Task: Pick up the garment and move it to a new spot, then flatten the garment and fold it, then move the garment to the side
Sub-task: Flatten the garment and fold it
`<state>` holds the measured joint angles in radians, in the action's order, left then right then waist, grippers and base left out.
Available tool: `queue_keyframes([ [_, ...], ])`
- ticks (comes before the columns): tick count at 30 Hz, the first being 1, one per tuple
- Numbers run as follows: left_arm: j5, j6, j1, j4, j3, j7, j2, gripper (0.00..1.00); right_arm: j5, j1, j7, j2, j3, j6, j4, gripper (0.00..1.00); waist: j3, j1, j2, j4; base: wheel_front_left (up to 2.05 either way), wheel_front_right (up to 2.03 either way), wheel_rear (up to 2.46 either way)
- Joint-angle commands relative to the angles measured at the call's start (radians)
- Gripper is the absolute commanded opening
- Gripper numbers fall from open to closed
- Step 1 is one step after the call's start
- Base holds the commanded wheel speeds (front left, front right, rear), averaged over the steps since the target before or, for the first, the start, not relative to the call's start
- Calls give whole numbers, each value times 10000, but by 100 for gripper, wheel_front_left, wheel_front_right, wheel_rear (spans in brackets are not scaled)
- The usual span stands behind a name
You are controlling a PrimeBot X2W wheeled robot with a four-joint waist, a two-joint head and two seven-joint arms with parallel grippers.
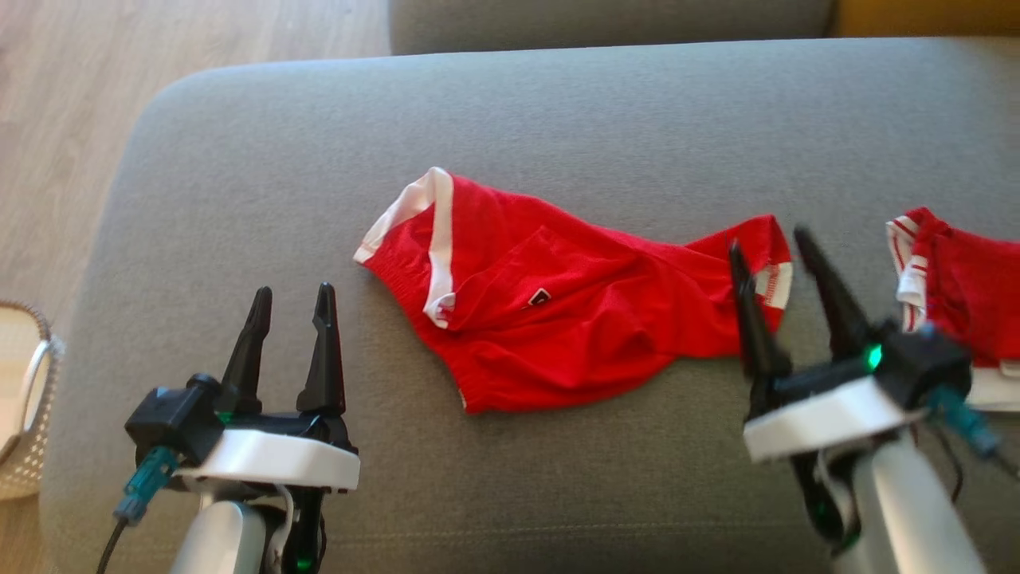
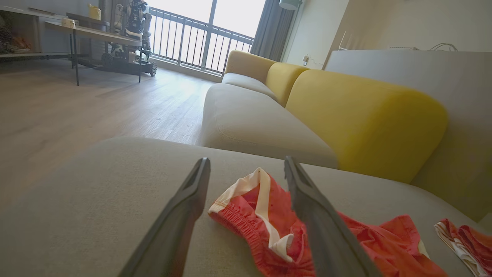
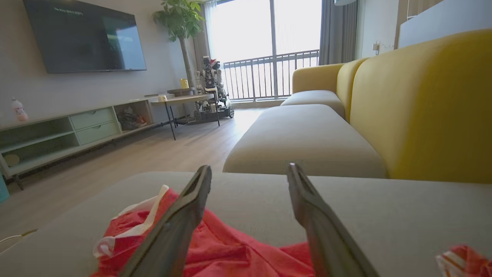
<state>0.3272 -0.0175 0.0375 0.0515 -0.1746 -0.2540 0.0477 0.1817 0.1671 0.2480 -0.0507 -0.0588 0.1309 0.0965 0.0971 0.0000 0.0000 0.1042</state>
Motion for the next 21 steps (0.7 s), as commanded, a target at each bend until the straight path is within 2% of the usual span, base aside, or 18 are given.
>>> queue_keyframes([
  [1,-77,-27,436,-385,375,-78,26,100,-242,-282,81,4,-376,-2,-403,100,-47,0,0,-155,0,0,0],
  [10,-73,-63,277,-262,222,-78,26,100,56,-968,120,4,-716,-2,-582,100,-43,0,0,-274,0,0,0],
  [15,-64,-85,316,-198,48,-78,26,100,-313,-780,119,4,-969,-2,-537,100,-33,0,0,63,0,0,0],
  [21,21,-67,382,-129,-210,-78,26,100,-1154,85,-389,4,-1958,-2,-118,100,254,0,0,735,0,0,0],
])
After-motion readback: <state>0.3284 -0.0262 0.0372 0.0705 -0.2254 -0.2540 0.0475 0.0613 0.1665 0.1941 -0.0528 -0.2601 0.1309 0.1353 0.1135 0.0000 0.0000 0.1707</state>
